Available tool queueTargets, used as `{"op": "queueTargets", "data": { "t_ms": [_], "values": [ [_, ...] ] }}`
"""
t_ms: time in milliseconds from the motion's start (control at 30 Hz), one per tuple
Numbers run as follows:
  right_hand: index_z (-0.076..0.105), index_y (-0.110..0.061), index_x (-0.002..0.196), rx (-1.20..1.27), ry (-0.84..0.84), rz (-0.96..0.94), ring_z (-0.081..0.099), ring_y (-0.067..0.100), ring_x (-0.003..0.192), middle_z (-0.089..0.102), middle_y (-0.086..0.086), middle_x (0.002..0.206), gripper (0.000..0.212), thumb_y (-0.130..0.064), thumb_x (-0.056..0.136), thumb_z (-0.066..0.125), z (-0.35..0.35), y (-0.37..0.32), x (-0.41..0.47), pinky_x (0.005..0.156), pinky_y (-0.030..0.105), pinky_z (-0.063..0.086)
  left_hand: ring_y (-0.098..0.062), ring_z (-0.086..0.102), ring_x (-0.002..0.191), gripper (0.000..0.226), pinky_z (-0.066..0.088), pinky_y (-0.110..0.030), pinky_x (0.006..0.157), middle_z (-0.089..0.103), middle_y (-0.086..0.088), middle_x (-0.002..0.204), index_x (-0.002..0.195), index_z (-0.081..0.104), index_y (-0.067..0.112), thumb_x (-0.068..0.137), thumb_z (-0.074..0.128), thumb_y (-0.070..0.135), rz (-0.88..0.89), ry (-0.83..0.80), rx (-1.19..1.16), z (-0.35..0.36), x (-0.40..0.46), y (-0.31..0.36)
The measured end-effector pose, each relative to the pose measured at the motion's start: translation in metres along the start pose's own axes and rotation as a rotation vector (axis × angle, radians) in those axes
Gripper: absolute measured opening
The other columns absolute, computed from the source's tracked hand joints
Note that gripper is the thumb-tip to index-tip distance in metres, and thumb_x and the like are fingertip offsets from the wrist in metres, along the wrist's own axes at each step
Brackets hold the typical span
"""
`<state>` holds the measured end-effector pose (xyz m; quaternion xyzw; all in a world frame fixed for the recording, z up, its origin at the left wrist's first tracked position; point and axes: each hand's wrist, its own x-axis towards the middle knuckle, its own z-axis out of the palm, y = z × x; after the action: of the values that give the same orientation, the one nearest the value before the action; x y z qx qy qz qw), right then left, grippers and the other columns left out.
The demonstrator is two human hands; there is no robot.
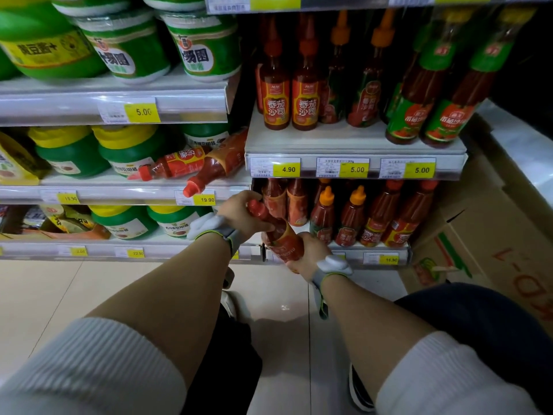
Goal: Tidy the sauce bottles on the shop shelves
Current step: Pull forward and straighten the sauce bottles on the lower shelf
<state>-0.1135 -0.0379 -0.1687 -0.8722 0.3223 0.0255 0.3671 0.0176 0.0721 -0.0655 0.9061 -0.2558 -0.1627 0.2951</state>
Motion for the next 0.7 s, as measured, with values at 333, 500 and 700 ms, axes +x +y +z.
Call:
{"op": "queueTargets", "data": {
  "t_ms": [333,500,700],
  "values": [
    [0.049,-0.018,0.120,0.089,-0.020,0.004,0.059,0.027,0.100,0.061,0.006,0.115,0.054,-0.030,0.074,0.073,0.006,0.008,0.012,0.077,0.027,0.042,-0.024,0.067,0.089,0.031,0.055,-0.041,0.085,0.071,0.000,0.095,0.080,0.062,0.033,0.059,0.083,0.042,-0.149,-0.221,-0.188,0.021,0.013,-0.013],
    [0.053,-0.017,0.115,0.128,0.015,0.040,0.060,0.027,0.100,0.063,0.007,0.113,0.048,-0.029,0.073,0.072,0.011,0.006,0.016,0.087,0.036,0.050,-0.023,0.068,0.084,0.026,0.059,-0.041,0.078,0.072,-0.005,0.096,0.077,0.062,0.031,0.063,0.084,0.030,-0.187,-0.215,-0.296,0.026,0.018,-0.008],
    [0.054,-0.014,0.124,0.178,0.072,0.080,0.057,0.027,0.110,0.062,0.008,0.121,0.053,-0.030,0.077,0.073,0.013,0.005,0.015,0.089,0.025,0.041,-0.027,0.068,0.085,0.026,0.057,-0.043,0.081,0.070,-0.004,0.089,0.080,0.063,0.029,0.064,0.083,0.026,-0.167,-0.219,-0.295,0.031,0.024,-0.005]
  ]
}}
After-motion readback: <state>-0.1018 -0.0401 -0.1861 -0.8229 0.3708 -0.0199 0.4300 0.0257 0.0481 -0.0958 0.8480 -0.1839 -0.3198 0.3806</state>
